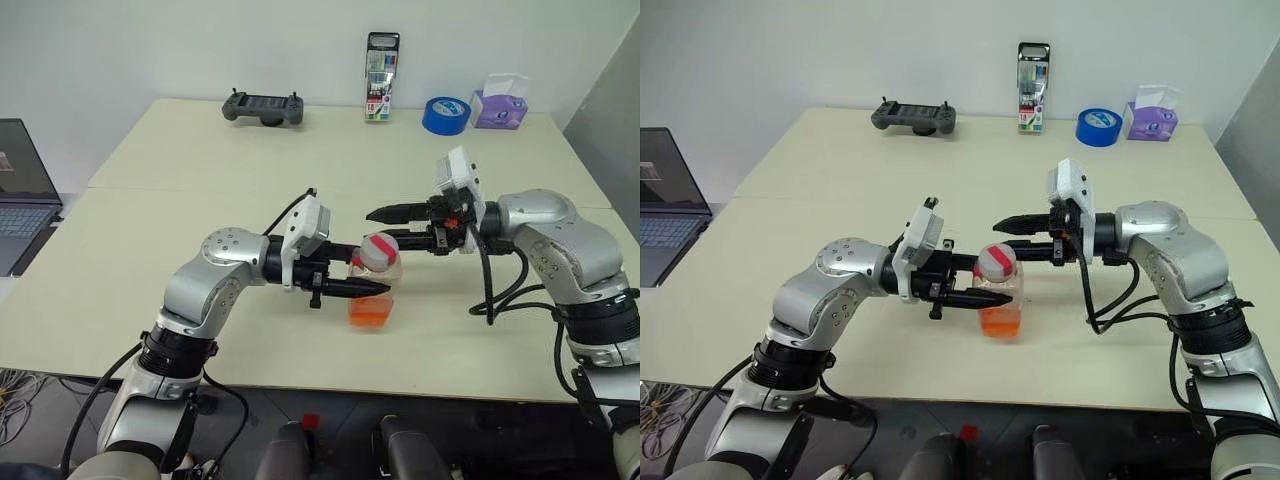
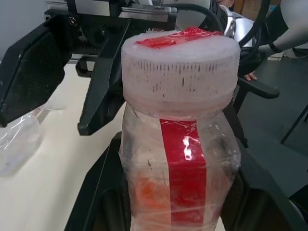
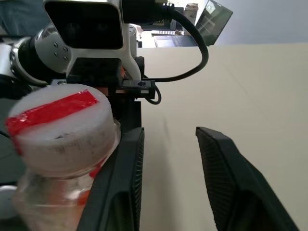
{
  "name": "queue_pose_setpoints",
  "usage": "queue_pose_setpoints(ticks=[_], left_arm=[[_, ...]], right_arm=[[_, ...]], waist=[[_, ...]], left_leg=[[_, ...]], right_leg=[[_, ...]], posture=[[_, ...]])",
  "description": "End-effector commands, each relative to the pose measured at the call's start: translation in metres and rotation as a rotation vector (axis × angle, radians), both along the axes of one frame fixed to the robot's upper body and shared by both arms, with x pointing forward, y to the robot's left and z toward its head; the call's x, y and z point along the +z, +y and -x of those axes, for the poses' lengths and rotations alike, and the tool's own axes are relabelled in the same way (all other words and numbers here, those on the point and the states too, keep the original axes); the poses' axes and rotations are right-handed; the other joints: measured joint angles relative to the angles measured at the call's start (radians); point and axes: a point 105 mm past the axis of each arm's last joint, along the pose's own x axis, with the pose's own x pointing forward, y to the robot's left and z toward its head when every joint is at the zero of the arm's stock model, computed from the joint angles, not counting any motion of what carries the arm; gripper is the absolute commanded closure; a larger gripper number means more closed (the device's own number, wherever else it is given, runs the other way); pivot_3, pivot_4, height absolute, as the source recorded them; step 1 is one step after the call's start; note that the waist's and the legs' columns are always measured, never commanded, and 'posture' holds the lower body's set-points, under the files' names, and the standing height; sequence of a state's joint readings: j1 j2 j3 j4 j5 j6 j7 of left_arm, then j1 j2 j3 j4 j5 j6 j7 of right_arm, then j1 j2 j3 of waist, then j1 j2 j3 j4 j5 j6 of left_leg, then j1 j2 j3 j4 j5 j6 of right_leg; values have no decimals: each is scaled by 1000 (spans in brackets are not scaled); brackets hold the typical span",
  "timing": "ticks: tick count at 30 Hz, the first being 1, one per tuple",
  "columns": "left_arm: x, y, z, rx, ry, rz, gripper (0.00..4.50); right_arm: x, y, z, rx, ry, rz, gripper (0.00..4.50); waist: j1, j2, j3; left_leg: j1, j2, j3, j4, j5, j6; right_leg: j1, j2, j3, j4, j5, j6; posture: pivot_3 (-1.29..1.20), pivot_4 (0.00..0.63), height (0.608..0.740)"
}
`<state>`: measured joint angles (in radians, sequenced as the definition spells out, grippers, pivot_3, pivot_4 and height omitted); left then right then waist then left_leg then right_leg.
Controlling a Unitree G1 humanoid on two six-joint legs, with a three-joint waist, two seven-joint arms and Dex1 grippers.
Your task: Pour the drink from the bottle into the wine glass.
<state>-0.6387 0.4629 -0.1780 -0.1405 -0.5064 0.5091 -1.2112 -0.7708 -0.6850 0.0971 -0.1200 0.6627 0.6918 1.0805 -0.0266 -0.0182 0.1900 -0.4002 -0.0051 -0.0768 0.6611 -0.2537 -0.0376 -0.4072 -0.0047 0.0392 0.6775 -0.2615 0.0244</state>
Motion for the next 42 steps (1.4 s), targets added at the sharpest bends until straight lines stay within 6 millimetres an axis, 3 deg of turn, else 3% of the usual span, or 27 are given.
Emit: queue_pose_setpoints(ticks=[1, 5, 9, 13, 20, 32, 40, 42], left_arm=[[15, 3, -12, 73, -74, 49, 2671], [10, 9, -25, 158, -91, 50, 2671], [11, 10, -36, 223, -93, 74, 2671], [11, 6, -45, 258, -105, 87, 2671], [17, -4, -48, 256, -118, 112, 2671], [14, -4, -45, 237, -114, 99, 2671], [15, -3, -42, 236, -113, 105, 2671], [15, -4, -39, 227, -104, 109, 2671]], right_arm=[[27, -24, 14, -85, 37, -80, 1479], [32, -41, 26, -261, 27, -120, 29], [33, -39, 31, -386, -36, -161, 7], [22, -17, 38, -433, -115, -162, 7], [10, 11, 28, -542, -130, -249, 7], [9, 13, 15, -573, -129, -300, 7], [0, 16, 20, -536, -137, -280, 2622], [2, 17, 21, -517, -151, -273, 2680]], waist=[[5, 0, 0], [3, 0, 0], [-3, 0, 0], [-4, 0, 0], [-4, 0, 0], [-4, 0, 0], [-4, 0, 0], [-4, 0, 0]], left_leg=[[0, -1, -1, 0, 0, 0], [-1, -1, -1, -1, 0, 0], [0, 0, 0, -1, 0, 0], [1, 0, 0, -1, 0, 0], [0, 0, 0, 0, 0, 0], [1, 0, 0, 0, 0, 0], [1, 0, 0, 0, 0, 0], [1, 0, 0, 0, 0, 0]], right_leg=[[0, -1, 0, -1, 0, 0], [0, -1, 0, -2, 0, 0], [0, -1, 1, -1, -1, 2], [0, 0, 2, 1, -3, 5], [0, 1, 2, 1, -3, 5], [0, 1, 1, 1, -3, 5], [0, 1, 1, 1, -3, 5], [0, 1, 1, 1, -3, 5]], posture=[[0, 150, 740], [0, 150, 740], [0, 150, 740], [0, 150, 740], [0, 150, 740], [0, 150, 740], [0, 150, 740], [0, 150, 740]])
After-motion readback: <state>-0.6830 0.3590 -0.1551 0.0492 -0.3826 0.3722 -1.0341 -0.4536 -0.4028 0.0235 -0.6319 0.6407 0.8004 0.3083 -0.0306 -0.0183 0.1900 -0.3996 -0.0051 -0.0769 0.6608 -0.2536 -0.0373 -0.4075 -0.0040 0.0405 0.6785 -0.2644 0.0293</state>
